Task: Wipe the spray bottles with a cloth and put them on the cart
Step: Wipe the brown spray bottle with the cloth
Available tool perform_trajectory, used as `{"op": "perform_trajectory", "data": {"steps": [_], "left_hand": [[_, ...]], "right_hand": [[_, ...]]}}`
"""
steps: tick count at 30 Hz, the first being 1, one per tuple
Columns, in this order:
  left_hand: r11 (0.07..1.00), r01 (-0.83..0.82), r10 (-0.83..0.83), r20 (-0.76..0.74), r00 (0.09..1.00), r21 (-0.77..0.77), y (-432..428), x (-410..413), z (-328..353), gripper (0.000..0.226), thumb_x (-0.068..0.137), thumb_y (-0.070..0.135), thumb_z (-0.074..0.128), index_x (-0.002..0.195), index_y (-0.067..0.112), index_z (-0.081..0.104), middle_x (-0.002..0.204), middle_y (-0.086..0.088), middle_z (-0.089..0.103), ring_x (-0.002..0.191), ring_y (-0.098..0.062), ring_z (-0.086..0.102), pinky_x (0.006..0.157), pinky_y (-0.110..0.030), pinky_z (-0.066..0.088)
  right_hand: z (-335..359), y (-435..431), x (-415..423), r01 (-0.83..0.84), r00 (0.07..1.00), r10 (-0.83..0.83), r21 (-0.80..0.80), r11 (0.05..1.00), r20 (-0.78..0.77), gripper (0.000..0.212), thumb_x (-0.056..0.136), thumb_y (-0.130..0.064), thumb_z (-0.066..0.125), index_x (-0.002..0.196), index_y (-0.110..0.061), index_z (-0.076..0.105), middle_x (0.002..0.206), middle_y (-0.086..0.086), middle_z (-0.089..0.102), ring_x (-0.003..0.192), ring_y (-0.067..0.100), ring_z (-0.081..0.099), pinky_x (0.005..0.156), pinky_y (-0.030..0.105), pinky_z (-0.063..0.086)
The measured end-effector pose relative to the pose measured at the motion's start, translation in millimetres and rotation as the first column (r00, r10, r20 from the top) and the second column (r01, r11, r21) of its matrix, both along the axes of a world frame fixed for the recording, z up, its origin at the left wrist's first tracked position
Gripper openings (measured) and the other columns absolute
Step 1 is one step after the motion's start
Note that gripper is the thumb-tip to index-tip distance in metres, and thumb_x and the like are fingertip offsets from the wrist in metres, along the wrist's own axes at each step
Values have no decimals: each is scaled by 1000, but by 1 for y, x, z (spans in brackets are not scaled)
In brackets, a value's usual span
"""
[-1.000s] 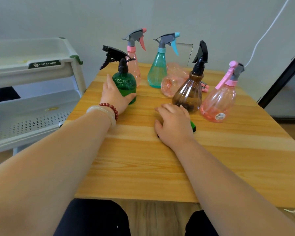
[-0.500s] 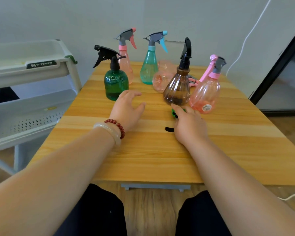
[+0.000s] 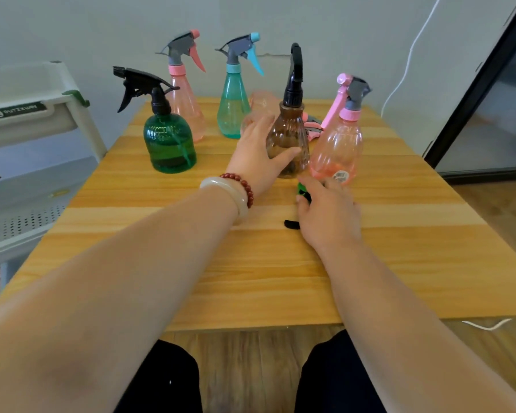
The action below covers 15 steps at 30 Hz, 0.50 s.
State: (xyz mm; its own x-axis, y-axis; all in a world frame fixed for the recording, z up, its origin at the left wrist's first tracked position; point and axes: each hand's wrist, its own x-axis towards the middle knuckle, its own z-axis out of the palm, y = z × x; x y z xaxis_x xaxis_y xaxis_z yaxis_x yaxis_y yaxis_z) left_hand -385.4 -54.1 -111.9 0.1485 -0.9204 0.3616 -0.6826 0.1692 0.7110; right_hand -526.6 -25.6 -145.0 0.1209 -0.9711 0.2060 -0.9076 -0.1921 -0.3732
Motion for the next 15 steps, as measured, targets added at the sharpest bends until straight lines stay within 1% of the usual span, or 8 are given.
{"op": "perform_trajectory", "data": {"steps": [2,5,8,11,14,15], "left_hand": [[1000,-6,5,-13,1000,-17,-16,-9,0,75,90,39,70,151,15,34,148,-2,42,137,-16,40,116,-32,33],[999,-36,35,-32,999,-23,-33,-14,0,79,88,42,72,151,16,32,144,-3,43,135,-19,40,117,-38,33],[1000,-27,27,4,1000,-2,-43,-13,3,67,87,39,73,143,18,42,130,-1,49,128,-20,46,114,-40,37],[999,-30,30,11,1000,25,-47,-11,5,61,88,30,73,140,16,44,124,3,48,125,-20,49,112,-40,40],[998,-50,50,12,999,27,-48,-7,5,61,86,30,74,138,14,45,129,0,49,126,-21,48,112,-41,39],[998,-55,55,-2,998,29,-46,-5,5,62,86,30,74,138,14,44,132,-1,49,126,-21,47,112,-37,39]], "right_hand": [[-2,-3,-2,1,1000,-1,-1,1000,15,42,102,-33,44,143,-38,43,144,-1,43,132,25,36,104,45,33],[-4,-5,-2,1,1000,-1,6,1000,24,42,102,-32,44,144,-38,42,144,-2,43,133,24,35,104,44,32],[-5,-6,-3,3,1000,-3,-6,1000,24,41,102,-31,45,143,-38,43,142,-2,43,131,24,36,104,44,32],[-6,-7,-4,9,1000,-8,-8,1000,28,40,102,-31,44,142,-38,42,141,-3,44,130,22,36,104,44,32],[-7,-7,-4,3,999,-4,7,1000,40,40,103,-31,43,142,-38,42,141,-4,44,131,22,36,104,42,31],[-7,-7,-4,4,999,-4,8,1000,46,40,103,-32,43,142,-38,42,141,-4,45,131,22,36,104,42,31]]}}
